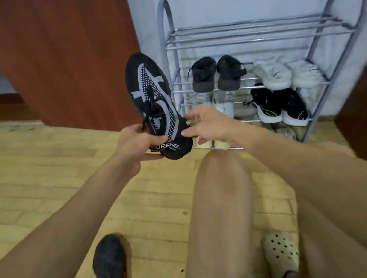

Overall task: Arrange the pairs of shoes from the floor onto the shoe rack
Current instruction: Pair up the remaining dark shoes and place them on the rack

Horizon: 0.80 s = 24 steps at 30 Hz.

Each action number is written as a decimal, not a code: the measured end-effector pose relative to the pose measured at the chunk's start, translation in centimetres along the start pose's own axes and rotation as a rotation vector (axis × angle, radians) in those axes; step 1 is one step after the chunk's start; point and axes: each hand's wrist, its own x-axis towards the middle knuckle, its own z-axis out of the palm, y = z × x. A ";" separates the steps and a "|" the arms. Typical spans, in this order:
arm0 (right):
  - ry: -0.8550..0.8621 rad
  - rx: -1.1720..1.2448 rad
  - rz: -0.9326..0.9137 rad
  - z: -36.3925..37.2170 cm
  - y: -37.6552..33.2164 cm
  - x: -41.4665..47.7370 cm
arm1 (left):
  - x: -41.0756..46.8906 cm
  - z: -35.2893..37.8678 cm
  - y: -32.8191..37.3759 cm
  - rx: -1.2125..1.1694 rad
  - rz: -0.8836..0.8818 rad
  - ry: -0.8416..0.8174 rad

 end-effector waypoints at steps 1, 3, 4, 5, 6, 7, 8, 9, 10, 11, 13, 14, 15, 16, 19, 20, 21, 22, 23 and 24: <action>0.014 -0.026 -0.013 -2.0 0.3 -0.5 | 0.3 1.5 1.5 0.022 0.020 -0.016; 0.061 -0.066 -0.019 -6.0 1.5 -1.7 | 0.6 4.9 3.8 0.042 0.043 -0.047; 0.101 -0.077 -0.002 -8.0 2.4 -2.5 | 0.6 6.8 4.7 0.044 0.045 -0.066; 0.144 -0.076 0.031 -9.9 3.7 -3.4 | 0.4 8.8 5.3 0.043 0.039 -0.088; 0.186 -0.059 0.072 -11.6 5.2 -4.4 | 0.1 10.9 5.7 0.042 0.032 -0.115; 0.220 -0.029 0.112 -13.2 6.9 -5.4 | -0.4 12.9 5.9 0.045 0.026 -0.140; 0.251 0.001 0.154 -14.6 8.8 -6.6 | -0.8 14.8 5.9 0.053 0.021 -0.165; 0.281 0.026 0.202 -15.8 10.9 -7.9 | -1.3 16.7 5.8 0.064 0.015 -0.190; 0.303 0.046 0.257 -16.8 12.9 -9.3 | -1.7 18.4 5.5 0.075 0.006 -0.215; 0.315 0.062 0.319 -17.6 15.0 -10.8 | -2.2 20.0 5.2 0.079 -0.008 -0.244; 0.331 0.085 0.436 -18.5 19.5 -13.8 | -3.0 23.1 4.0 0.069 -0.048 -0.316; 0.338 0.100 0.486 -18.6 21.6 -15.2 | -3.5 24.6 3.1 0.065 -0.076 -0.346; 0.347 0.124 0.529 -18.4 23.6 -16.5 | -4.1 26.1 2.0 0.071 -0.105 -0.378; 0.353 0.152 0.571 -18.0 25.6 -17.9 | -4.6 27.7 0.6 0.085 -0.134 -0.406; 0.334 0.224 0.693 -15.3 31.1 -22.1 | -6.9 32.4 -4.3 0.135 -0.262 -0.525; 0.329 0.254 0.732 -14.2 32.8 -23.5 | -7.8 33.8 -6.0 0.164 -0.318 -0.569; 0.332 0.277 0.771 -13.0 34.3 -24.8 | -8.7 35.1 -7.6 0.194 -0.374 -0.598; 0.342 0.291 0.815 -11.9 35.8 -26.1 | -9.5 36.2 -9.3 0.235 -0.420 -0.623; 0.359 0.305 0.862 -10.8 37.1 -27.4 | -10.4 37.1 -10.9 0.285 -0.457 -0.656; 0.373 0.319 0.913 -9.7 38.4 -28.6 | -11.2 37.9 -12.4 0.339 -0.485 -0.690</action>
